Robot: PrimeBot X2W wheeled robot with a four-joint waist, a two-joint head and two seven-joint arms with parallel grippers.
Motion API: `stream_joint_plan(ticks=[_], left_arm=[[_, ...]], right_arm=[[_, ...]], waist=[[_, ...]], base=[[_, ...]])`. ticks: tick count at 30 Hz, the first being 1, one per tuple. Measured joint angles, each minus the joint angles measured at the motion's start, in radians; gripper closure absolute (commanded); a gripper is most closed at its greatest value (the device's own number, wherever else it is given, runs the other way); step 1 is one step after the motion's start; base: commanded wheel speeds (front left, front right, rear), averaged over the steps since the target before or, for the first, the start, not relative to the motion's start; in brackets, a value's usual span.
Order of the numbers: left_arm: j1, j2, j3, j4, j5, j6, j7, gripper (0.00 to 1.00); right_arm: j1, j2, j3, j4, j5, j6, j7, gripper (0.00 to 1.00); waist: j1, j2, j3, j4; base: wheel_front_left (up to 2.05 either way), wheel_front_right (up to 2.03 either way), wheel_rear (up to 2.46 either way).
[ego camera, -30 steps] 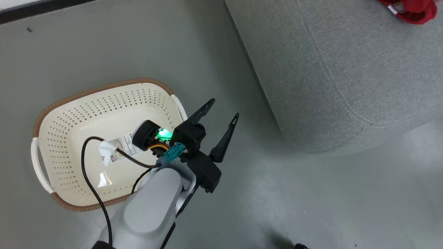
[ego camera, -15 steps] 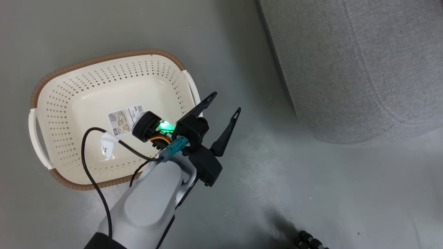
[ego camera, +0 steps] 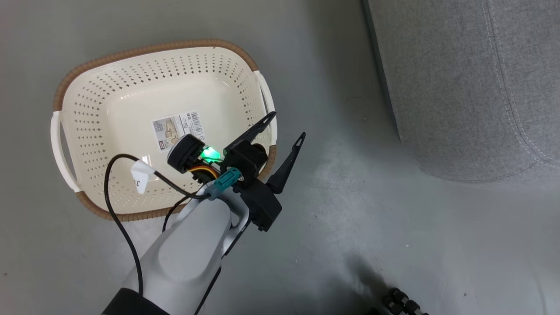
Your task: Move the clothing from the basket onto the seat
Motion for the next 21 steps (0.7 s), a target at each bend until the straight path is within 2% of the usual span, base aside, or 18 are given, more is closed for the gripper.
stream_joint_plan(ticks=[3, 4, 5, 6, 12, 21], left_arm=[[0.000, 0.000, 0.008, 0.006, -0.004, 0.000, 0.000, 0.00], [0.000, -0.001, 0.011, 0.008, -0.007, 0.000, 0.000, 0.00], [0.000, -0.001, 0.014, 0.010, -0.009, 0.000, 0.000, 0.00], [0.000, -0.001, 0.016, 0.012, -0.009, 0.000, 0.000, 0.00], [0.004, -0.004, 0.030, 0.019, -0.035, 0.000, 0.000, 0.00], [0.023, -0.008, 0.057, 0.033, -0.059, 0.000, 0.000, 0.00]], right_arm=[[0.005, 0.006, 0.005, 0.011, 0.000, 0.009, -0.011, 1.00], [0.010, 0.010, 0.006, 0.012, 0.000, 0.009, -0.017, 0.89], [0.018, 0.015, 0.010, 0.011, 0.000, 0.012, -0.022, 0.55], [0.027, 0.020, 0.015, 0.011, -0.001, 0.017, -0.026, 0.00], [0.100, 0.030, 0.083, -0.011, -0.049, 0.027, -0.043, 0.00], [0.181, 0.054, 0.125, -0.059, -0.078, 0.034, -0.044, 0.00]], waist=[[0.0000, 0.0000, -0.011, 0.005], [0.0000, 0.0000, -0.016, 0.007], [-0.0001, 0.0000, -0.021, 0.008], [0.0000, 0.0000, -0.027, 0.009], [-0.0001, -0.0001, -0.070, 0.016], [-0.0001, -0.0001, -0.144, 0.027]], base=[[0.00, 0.00, 0.00], [0.00, 0.00, 0.00], [0.00, 0.00, 0.00], [0.00, 0.00, 0.00], [0.00, 0.00, 0.00], [0.00, 0.00, 0.00]])
